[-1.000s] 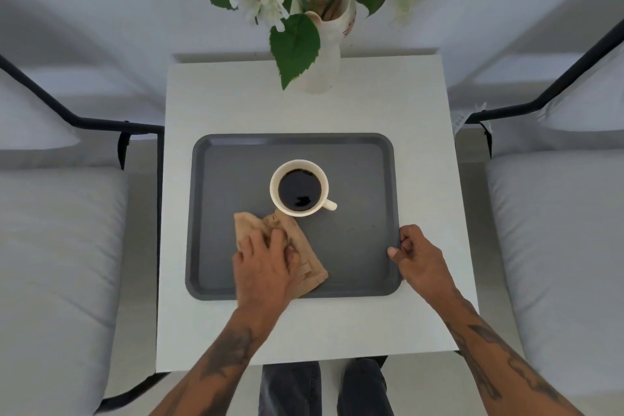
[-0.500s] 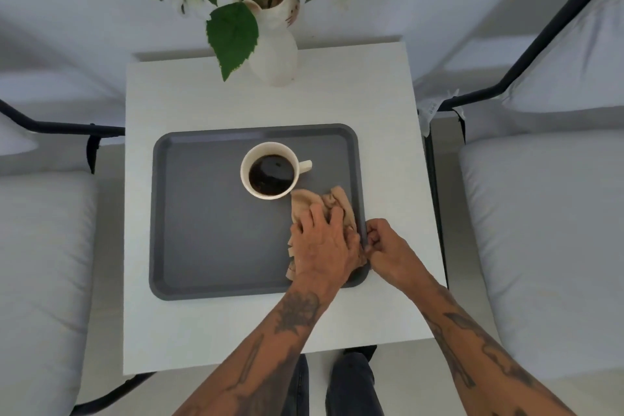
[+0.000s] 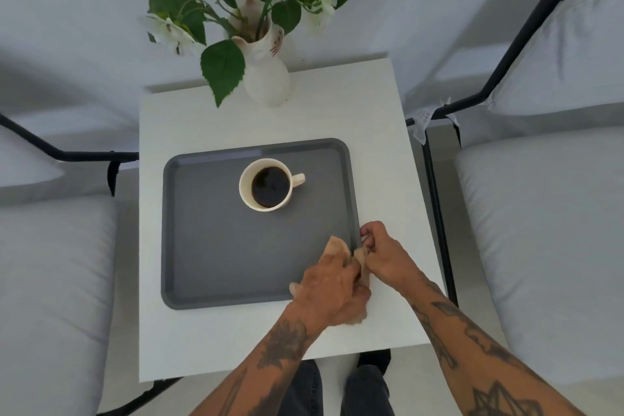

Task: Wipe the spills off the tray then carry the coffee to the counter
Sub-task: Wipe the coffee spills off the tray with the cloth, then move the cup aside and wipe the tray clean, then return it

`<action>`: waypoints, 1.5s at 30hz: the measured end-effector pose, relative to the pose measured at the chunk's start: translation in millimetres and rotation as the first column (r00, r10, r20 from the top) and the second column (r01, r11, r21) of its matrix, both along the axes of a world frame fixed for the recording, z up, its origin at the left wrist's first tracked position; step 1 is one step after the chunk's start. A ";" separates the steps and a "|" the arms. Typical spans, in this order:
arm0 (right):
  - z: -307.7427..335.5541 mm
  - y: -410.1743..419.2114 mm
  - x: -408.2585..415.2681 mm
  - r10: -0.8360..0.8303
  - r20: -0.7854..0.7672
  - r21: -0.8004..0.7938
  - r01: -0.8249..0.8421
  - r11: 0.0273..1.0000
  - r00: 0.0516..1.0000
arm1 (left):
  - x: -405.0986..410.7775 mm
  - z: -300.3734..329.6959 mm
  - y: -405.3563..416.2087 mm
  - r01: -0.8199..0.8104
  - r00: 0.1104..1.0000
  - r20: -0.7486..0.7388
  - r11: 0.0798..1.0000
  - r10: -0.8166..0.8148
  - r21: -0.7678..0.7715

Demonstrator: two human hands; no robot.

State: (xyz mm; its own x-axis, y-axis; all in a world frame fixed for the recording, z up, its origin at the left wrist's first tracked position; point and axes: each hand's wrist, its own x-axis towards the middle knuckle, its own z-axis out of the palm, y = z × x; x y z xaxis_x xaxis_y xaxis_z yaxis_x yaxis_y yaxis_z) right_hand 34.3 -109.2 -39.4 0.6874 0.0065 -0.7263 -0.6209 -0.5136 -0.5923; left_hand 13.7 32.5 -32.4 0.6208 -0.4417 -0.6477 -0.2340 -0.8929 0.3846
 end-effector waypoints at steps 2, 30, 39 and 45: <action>0.3 -0.4 -0.8 0.010 0.025 -0.012 -0.010 1.000 1.000 | -14.7 20.5 3.6 -0.137 0.976 -0.187 0.984 0.114 -0.114; 68.1 -11.6 -78.4 -0.053 0.373 -0.417 0.219 0.882 0.926 | -5.5 51.2 109.8 -0.741 0.479 0.105 0.466 0.871 -0.484; 38.5 86.4 102.6 0.361 0.377 -0.347 -0.232 0.909 0.853 | 133.2 32.1 170.4 -0.272 0.941 0.153 0.944 0.301 -0.187; 34.9 97.4 114.9 0.364 0.401 -0.383 -0.207 0.900 0.840 | 138.5 12.4 173.4 -0.291 0.931 0.115 0.892 0.348 -0.345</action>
State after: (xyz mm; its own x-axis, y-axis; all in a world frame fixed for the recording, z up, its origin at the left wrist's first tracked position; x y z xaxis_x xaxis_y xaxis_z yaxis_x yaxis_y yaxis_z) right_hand 149.2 -11.8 -4.5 0.9401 0.0828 -0.3308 -0.1188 -0.8298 -0.5453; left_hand 152.1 205.9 -20.0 0.8503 -0.3643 -0.3799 -0.0434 -0.7678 0.6392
